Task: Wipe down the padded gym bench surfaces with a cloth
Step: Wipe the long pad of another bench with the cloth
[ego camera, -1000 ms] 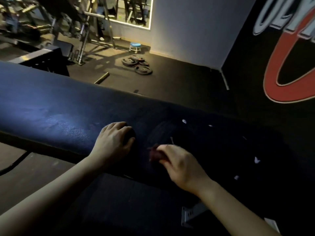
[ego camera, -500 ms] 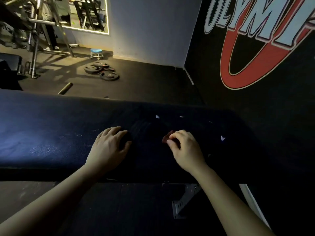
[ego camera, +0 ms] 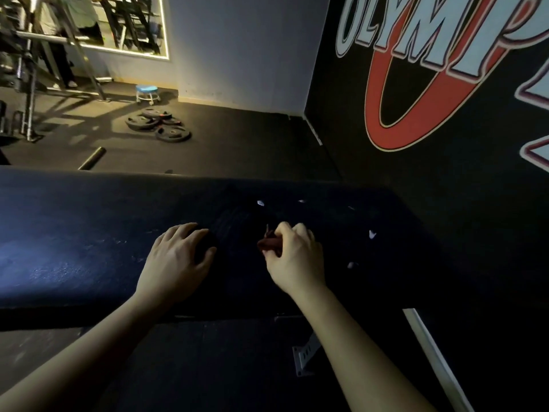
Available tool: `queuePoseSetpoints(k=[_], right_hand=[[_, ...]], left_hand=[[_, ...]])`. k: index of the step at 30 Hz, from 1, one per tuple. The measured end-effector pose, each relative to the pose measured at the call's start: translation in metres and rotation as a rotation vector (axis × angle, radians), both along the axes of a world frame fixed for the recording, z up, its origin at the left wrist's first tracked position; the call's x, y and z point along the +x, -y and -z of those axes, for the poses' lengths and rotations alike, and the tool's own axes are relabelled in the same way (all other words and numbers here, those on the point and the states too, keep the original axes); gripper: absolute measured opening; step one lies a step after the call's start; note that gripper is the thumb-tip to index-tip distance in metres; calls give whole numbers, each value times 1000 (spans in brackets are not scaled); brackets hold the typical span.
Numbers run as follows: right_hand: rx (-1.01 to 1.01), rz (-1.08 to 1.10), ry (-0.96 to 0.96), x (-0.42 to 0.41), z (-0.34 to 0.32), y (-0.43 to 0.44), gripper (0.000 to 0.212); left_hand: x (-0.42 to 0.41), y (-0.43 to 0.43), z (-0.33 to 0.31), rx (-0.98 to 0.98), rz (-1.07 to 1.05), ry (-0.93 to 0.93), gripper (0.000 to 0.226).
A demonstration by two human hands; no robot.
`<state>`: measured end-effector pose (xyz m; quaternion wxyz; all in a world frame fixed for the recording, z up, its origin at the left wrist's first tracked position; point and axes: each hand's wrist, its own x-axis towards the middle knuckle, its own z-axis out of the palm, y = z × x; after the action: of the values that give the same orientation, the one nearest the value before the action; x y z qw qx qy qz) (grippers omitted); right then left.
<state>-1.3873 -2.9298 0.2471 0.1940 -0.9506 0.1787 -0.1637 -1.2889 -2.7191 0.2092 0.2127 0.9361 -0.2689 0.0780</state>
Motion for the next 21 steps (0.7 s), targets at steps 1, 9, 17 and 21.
queuePoseSetpoints(k=[1, 9, 17, 21], right_hand=[[-6, -24, 17, -1, 1, -2, 27], [-197, 144, -78, -44, -1, 98, 22], [-277, 537, -172, -42, 9, 105, 32], [-218, 37, -61, -24, 19, -14, 22]], left_hand=[[0, 1, -1, 4, 2, 2, 51], [4, 7, -18, 134, 38, 20, 45], [-3, 41, -15, 87, 121, 3, 49], [-3, 46, -13, 64, 116, -10, 50]])
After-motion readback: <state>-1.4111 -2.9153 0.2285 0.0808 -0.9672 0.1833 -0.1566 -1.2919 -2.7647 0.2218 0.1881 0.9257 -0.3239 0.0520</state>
